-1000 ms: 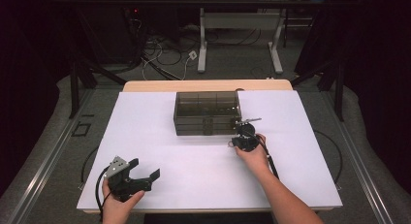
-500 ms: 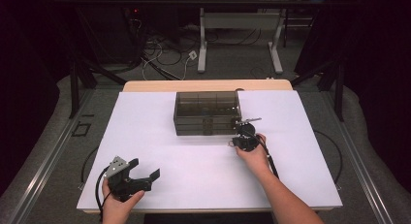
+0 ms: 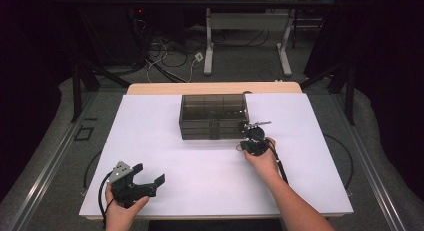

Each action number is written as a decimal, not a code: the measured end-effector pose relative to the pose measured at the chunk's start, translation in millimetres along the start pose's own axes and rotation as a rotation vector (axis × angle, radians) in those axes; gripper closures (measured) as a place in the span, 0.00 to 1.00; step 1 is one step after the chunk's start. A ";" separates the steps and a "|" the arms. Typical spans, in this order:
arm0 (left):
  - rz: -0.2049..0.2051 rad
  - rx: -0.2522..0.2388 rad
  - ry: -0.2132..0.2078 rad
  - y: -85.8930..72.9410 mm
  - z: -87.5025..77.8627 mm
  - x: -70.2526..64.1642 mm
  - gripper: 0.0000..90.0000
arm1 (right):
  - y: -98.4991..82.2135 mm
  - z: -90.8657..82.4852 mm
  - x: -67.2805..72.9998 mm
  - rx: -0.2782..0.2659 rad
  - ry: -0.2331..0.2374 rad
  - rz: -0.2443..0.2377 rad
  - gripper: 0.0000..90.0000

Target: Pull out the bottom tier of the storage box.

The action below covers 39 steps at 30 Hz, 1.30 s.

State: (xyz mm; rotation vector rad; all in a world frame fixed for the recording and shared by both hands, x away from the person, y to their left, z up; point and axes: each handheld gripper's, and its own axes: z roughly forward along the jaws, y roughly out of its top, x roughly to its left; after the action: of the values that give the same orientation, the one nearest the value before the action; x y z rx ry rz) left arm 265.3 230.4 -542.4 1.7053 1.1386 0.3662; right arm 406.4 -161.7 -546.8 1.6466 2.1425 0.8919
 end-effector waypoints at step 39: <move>-0.003 0.002 0.000 -0.3 0.7 0.2 0.01 | -9.2 -0.4 6.6 -0.005 -0.044 -0.097 0.95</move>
State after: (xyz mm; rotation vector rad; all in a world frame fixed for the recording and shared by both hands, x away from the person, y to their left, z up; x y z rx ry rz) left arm 265.7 230.2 -543.0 1.7052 1.1417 0.3627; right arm 397.2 -157.0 -551.4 1.5316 2.1681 0.8237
